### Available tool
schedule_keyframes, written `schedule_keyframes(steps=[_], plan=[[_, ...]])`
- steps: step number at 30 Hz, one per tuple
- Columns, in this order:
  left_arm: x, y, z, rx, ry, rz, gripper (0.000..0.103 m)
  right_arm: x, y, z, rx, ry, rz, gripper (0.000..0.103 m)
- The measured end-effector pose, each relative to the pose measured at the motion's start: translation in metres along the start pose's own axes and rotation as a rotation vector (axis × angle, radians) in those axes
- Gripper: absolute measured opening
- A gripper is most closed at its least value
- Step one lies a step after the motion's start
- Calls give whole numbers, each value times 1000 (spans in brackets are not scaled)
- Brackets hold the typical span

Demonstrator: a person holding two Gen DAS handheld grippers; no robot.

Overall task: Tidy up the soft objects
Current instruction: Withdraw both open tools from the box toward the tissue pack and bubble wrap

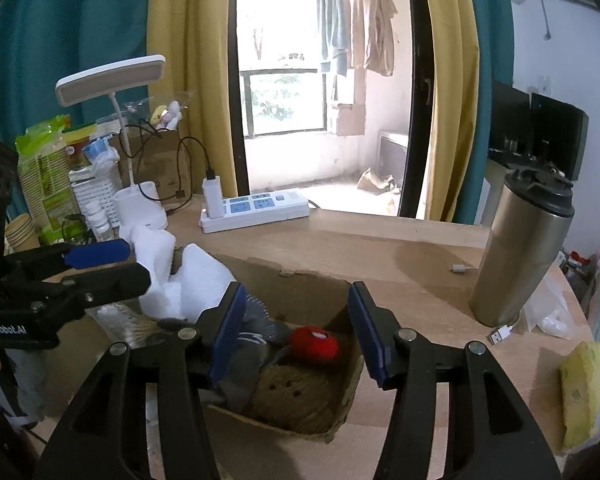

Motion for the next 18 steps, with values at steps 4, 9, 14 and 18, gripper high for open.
schedule_keyframes(steps=[4, 9, 14, 18], plan=[[-2, 11, 3, 9, 1, 4, 74, -6, 9, 1, 7, 4, 6, 56], [-3, 26, 8, 22, -4, 2, 75, -10, 24, 1, 18, -5, 3, 56], [-4, 39, 15, 34, -14, -16, 75, -15, 39, 4, 28, -13, -3, 56], [-4, 46, 18, 39, -24, -30, 75, -20, 47, 6, 31, -10, -7, 56]])
Point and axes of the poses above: each gripper's, at about its wrist camera, not at the fingertips, and y roughly against the way its jaws point, x to its right, z to its underside, the point moved 3 cm from there along -y, roughly the way its jaws point, and after that the axes turned 2 degrees about x, right-handed, at the moved point
